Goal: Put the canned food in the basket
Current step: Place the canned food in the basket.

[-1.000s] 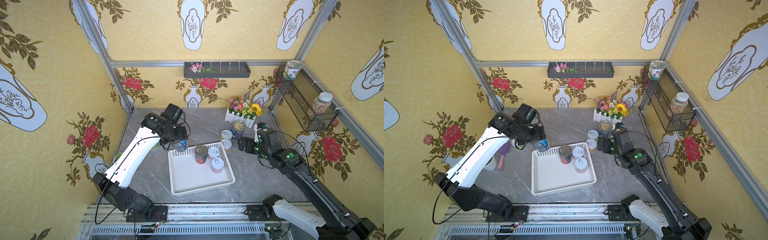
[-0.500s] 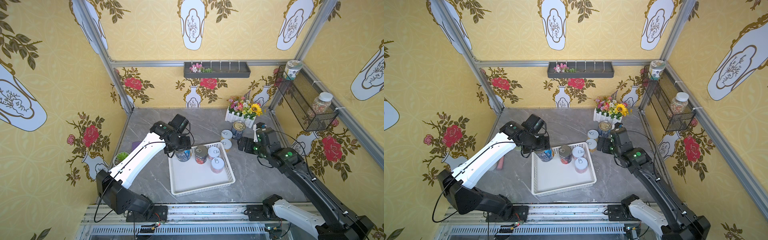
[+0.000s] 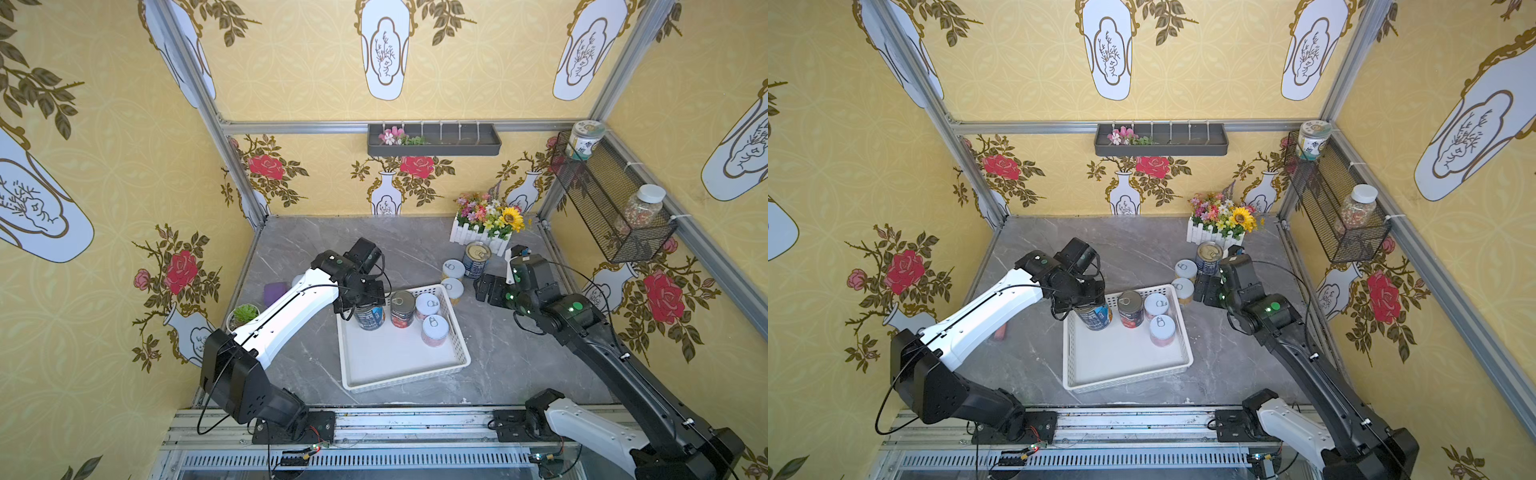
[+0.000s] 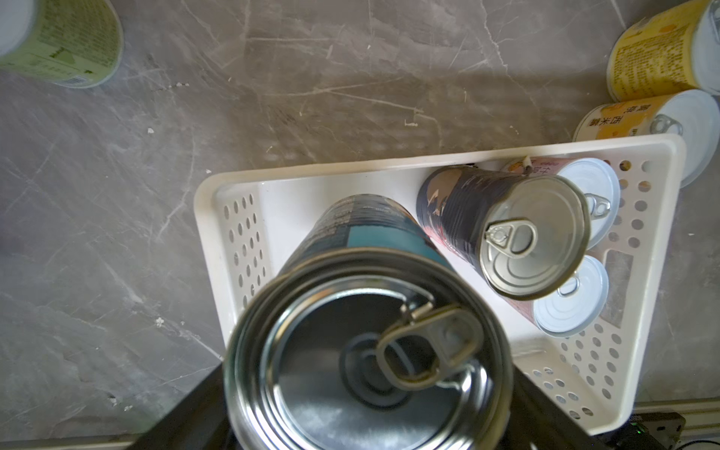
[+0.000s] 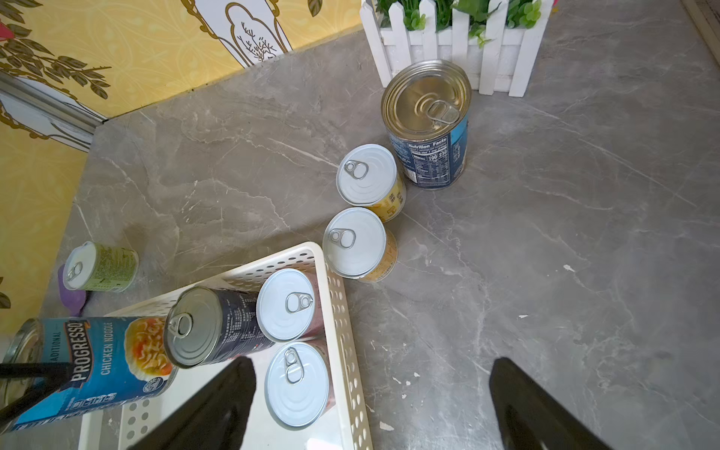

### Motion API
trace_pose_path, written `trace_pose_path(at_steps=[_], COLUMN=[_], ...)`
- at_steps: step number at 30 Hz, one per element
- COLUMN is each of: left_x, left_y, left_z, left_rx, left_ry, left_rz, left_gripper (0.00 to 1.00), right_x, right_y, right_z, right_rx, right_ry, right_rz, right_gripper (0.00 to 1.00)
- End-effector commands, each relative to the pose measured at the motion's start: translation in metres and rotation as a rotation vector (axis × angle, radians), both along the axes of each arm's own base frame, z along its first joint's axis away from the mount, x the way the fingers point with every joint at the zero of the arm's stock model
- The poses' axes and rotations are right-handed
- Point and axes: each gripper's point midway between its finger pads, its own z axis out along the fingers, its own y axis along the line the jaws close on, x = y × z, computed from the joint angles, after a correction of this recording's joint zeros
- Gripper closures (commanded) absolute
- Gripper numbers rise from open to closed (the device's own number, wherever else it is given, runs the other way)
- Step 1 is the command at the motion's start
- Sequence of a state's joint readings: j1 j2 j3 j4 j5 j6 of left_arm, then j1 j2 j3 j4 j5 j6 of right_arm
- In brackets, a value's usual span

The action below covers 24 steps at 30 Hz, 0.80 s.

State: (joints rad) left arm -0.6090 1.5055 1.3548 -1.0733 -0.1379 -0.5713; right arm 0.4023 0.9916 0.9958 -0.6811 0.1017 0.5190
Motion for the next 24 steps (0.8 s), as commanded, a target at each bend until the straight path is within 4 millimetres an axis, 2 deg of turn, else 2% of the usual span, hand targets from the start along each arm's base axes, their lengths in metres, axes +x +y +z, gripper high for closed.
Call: trace_pose_path(at_steps=[1, 9, 13, 24], left_x=[0.016, 0.025, 0.029, 0.037], left_y=[-0.012, -0.018, -0.015, -0.021], left_z=[-0.001, -0.026, -0.037, -0.051], left_rx=[-0.035, -0.001, 0.039, 0.048], left_ry=[-0.050, -0.017, -0.009, 0.001], left_rz=[-0.011, -0.025, -0.018, -0.019], left_gripper=[0.22, 0.22, 0.22, 0.21], right_x=[0.005, 0.005, 0.005, 0.006], right_y=[0.003, 0.003, 0.004, 0.005], right_z=[0.004, 0.004, 0.004, 0.003], right_rx=[0.008, 0.009, 0.010, 0.012], right_ry=[-0.026, -0.025, -0.025, -0.017], right_rz=[0.007, 0.009, 0.011, 0.017], right_gripper=[0.03, 0.03, 0.03, 0.03])
